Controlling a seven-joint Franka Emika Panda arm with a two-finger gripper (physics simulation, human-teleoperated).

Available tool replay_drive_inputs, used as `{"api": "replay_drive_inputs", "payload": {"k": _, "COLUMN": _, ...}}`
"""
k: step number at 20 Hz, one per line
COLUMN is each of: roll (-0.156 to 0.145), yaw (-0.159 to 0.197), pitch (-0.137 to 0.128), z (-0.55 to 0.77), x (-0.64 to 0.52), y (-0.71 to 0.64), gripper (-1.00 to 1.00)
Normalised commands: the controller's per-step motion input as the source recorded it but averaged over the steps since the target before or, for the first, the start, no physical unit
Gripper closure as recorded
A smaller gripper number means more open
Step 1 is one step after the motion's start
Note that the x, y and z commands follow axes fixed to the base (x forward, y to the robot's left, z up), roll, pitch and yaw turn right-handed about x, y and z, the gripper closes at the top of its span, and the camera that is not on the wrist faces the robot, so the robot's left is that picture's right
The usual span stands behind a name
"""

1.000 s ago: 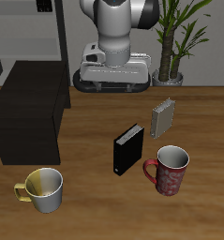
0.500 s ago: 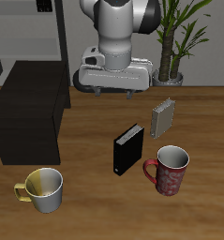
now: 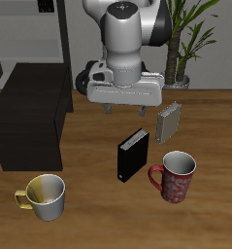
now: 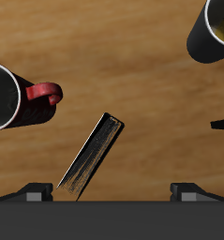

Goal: Place the black book flat on top of the shelf and place the white-yellow mug on top of the shelf

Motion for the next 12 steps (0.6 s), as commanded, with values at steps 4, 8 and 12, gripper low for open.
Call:
{"api": "replay_drive_inputs", "payload": {"k": 4, "roll": 0.049, "yaw": -0.042, "pitch": -0.042, "z": -0.23, "x": 0.06, "y": 0.10, "gripper": -1.00}}
{"api": "replay_drive_inputs", "payload": {"k": 8, "roll": 0.069, "yaw": -0.033, "pitch": -0.059, "z": -0.33, "x": 0.03, "y": 0.02, "gripper": -1.00}}
{"api": "replay_drive_inputs", "payload": {"k": 12, "roll": 0.032, "yaw": -0.015, "pitch": -0.026, "z": -0.32, "x": 0.09, "y": 0.01, "gripper": -1.00}}
